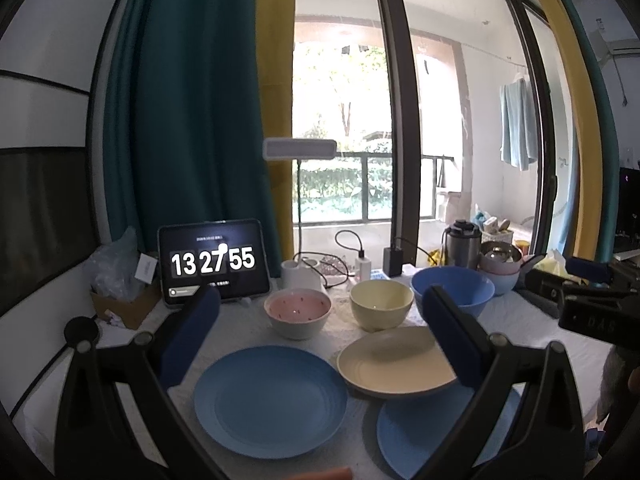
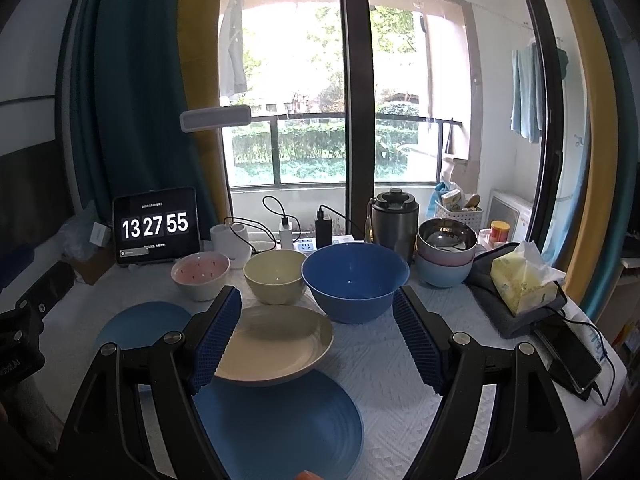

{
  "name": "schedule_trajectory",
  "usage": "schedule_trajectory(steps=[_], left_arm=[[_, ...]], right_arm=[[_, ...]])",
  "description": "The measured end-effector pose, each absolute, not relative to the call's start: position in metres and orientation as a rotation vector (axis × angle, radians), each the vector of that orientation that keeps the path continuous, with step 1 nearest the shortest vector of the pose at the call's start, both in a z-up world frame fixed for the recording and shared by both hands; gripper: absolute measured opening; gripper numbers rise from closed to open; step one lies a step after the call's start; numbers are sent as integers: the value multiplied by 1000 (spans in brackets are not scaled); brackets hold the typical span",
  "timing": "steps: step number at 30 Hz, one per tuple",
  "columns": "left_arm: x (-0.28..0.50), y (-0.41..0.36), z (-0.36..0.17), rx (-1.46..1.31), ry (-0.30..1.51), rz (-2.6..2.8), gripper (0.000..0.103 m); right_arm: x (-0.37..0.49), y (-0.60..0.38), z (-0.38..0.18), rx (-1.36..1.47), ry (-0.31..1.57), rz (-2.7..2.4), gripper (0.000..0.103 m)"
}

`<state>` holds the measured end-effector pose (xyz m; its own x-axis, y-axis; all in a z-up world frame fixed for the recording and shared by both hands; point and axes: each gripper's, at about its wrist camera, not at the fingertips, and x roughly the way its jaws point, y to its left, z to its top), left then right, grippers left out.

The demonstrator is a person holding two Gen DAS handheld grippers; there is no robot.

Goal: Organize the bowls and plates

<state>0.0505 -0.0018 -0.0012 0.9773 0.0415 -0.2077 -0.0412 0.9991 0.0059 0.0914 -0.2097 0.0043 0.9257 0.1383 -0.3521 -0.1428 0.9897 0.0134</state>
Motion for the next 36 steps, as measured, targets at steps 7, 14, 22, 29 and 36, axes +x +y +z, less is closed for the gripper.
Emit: schedule_trajectory(steps=[7,14,22,29,36], left_arm=[[74,-5,-13,8,276,36,102],[104,-8,-34,5,386,26,102],[143,-12,-62,-26,524,4,101],[176,-12,-83,-65,636,-20,101],[203,-8,-101,-102,724,-22,101]], right_arm=[[109,-213,-3,-3,394,138,81],[129,-217,-18,8,449,144,81],[165,-217,-43,18,538,172,81],[196,-218,-61,39,615,205,80],[222,-217,-81,80,700,229,71]])
